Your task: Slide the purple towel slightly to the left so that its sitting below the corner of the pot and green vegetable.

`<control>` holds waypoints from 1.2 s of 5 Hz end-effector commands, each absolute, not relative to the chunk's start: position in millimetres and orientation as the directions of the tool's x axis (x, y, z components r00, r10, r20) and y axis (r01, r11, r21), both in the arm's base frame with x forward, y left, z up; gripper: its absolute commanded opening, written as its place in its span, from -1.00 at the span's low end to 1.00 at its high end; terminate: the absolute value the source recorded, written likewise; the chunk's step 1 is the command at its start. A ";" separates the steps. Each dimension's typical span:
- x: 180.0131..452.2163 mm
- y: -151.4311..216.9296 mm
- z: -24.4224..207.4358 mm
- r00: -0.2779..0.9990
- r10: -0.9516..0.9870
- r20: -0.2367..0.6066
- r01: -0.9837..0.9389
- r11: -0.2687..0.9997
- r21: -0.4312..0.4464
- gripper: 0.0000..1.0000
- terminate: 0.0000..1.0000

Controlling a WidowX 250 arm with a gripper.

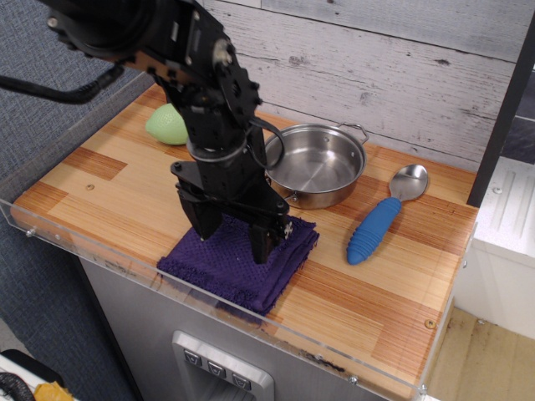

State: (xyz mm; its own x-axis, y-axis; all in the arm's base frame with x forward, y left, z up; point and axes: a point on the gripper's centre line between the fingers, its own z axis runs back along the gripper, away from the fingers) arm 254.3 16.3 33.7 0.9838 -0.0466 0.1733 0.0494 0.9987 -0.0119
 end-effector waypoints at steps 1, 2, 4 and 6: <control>254.2 22.4 18.2 0.988 -0.061 0.143 0.056 0.998 0.042 1.00 -1.00; 256.6 25.8 11.0 0.990 -0.032 0.135 0.027 0.999 0.038 1.00 -1.00; 272.4 26.2 -6.0 0.997 -0.036 0.071 0.030 0.997 0.073 1.00 -1.00; 277.2 71.2 24.2 0.996 0.022 0.089 -0.027 0.998 0.063 1.00 -1.00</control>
State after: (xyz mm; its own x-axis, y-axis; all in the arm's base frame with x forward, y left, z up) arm 275.0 66.5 16.6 0.9983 0.0157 0.0565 -0.0185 0.9986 0.0493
